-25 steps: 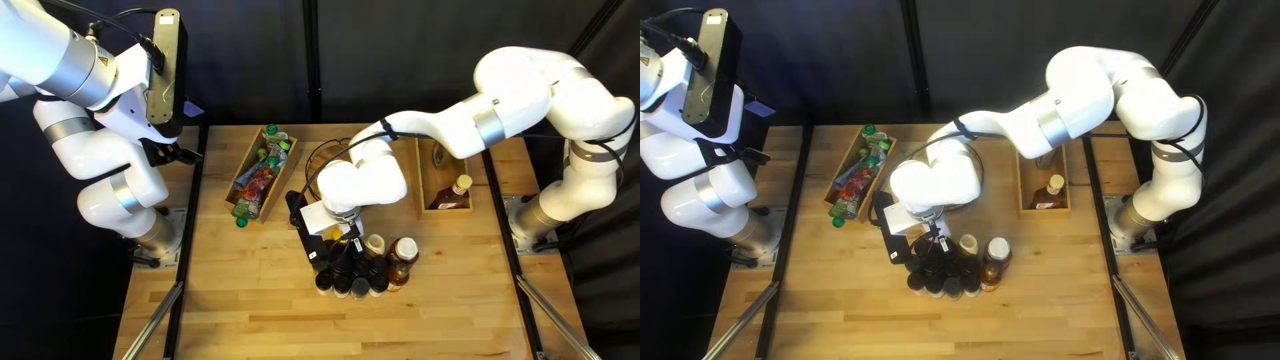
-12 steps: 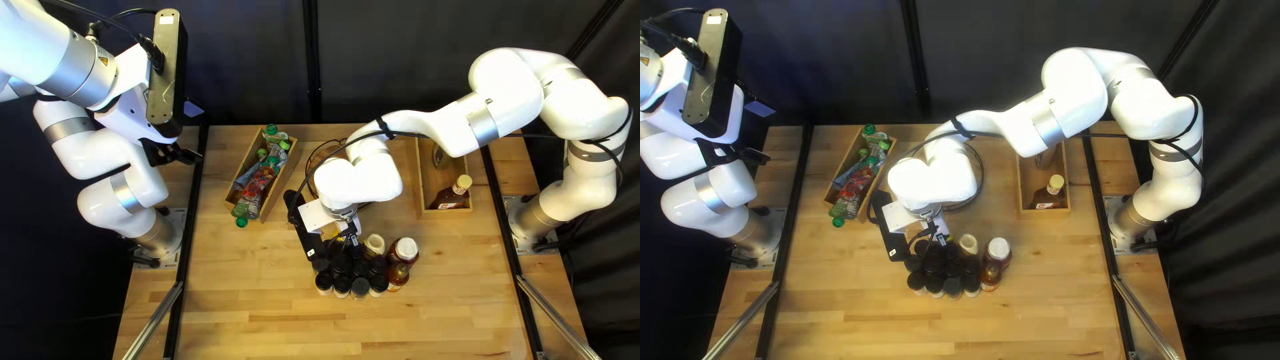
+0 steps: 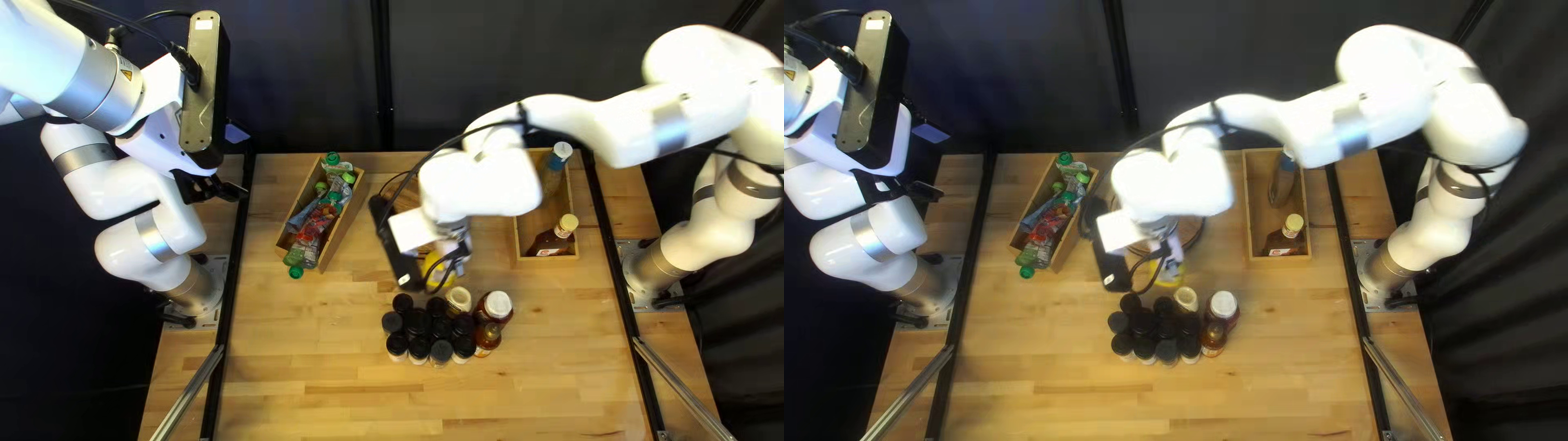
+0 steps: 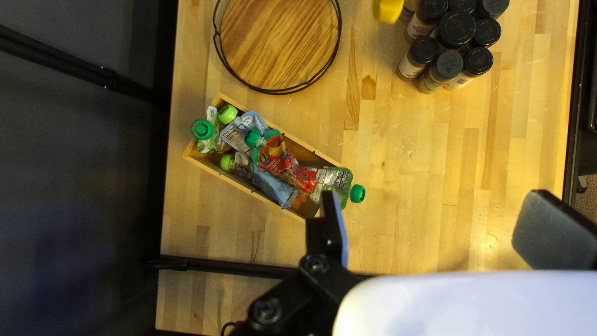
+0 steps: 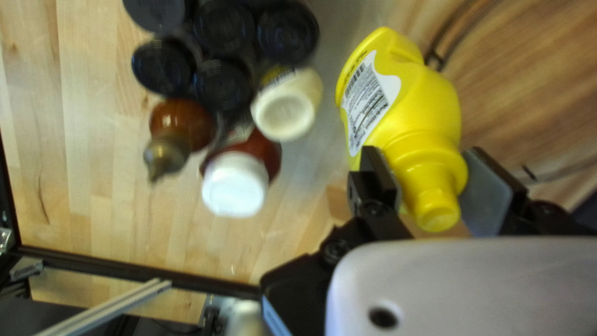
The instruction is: Separate condiments, baby food and spices and place it in 3 different racks/containers
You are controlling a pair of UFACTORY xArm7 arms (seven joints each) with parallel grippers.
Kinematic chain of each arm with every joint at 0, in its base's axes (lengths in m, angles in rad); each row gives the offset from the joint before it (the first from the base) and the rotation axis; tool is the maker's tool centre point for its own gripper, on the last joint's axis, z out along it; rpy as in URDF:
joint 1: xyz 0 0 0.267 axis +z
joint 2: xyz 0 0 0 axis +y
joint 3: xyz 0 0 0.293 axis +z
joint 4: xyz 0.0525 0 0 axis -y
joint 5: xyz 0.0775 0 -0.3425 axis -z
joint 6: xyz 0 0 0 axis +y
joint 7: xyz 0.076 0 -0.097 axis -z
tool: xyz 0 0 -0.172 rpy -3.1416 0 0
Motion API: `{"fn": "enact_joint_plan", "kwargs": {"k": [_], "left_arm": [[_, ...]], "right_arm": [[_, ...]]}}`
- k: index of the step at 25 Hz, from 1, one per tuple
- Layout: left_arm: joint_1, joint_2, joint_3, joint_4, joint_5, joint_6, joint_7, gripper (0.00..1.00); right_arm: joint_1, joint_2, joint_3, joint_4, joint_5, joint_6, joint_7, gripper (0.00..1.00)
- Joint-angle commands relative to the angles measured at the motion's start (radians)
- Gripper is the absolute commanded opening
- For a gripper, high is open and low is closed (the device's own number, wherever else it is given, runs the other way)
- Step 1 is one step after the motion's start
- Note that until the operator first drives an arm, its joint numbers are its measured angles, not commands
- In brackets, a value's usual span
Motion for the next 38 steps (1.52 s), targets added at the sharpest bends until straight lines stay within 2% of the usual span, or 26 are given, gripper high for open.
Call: {"fn": "enact_joint_plan", "kwargs": {"k": [1,9,18,26,38], "left_arm": [[0.000,0.000,0.000,0.000,0.000,0.000,0.000,1.00],[0.000,0.000,0.000,0.000,0.000,0.000,0.000,1.00],[0.000,0.000,0.000,0.000,0.000,0.000,0.000,1.00],[0.000,0.000,0.000,0.000,0.000,0.000,0.000,1.00],[0.000,0.000,0.000,0.000,0.000,0.000,0.000,1.00]], "right_arm": [[-0.057,0.171,-0.073,-0.099,0.049,0.050,-0.054,0.00],[-0.126,0.323,-0.169,-0.228,0.018,0.091,-0.080,0.00],[-0.162,0.378,-0.209,-0.333,-0.007,0.090,-0.070,0.00],[-0.175,0.413,-0.223,-0.457,-0.005,0.020,-0.042,0.00],[-0.195,0.378,-0.238,-0.617,-0.011,-0.181,-0.014,0.00]]}}
